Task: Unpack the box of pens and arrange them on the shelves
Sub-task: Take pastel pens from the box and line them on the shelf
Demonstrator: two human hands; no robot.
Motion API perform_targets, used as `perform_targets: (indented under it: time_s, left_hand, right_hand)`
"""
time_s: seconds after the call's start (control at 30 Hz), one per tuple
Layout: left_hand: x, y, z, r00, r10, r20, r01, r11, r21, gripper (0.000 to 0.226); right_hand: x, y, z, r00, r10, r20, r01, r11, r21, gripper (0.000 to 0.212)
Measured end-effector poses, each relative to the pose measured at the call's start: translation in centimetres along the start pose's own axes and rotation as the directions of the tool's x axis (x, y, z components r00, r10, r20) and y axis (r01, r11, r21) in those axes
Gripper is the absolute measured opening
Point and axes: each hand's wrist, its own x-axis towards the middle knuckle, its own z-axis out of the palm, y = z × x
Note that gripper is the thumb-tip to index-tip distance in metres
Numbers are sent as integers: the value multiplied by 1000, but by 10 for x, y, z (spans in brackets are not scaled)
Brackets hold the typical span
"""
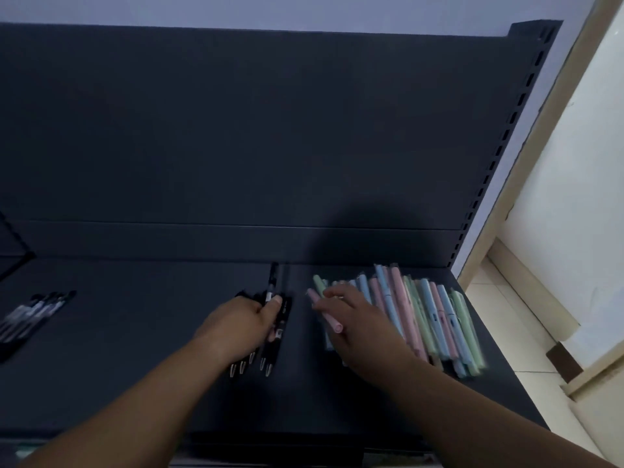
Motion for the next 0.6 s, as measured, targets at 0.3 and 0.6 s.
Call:
perform_targets:
  time_s: [0.3, 0.6]
  left_hand:
    - [-1, -37, -4, 999, -40, -25, 47, 910, 411, 52]
    - [3, -61, -2, 981, 127, -144, -93, 970, 226, 34]
  right_hand:
    - [9, -19, 21, 956, 90, 278, 11, 939, -343, 53]
    - [30, -42, 13, 910, 239, 340, -75, 899, -431, 66]
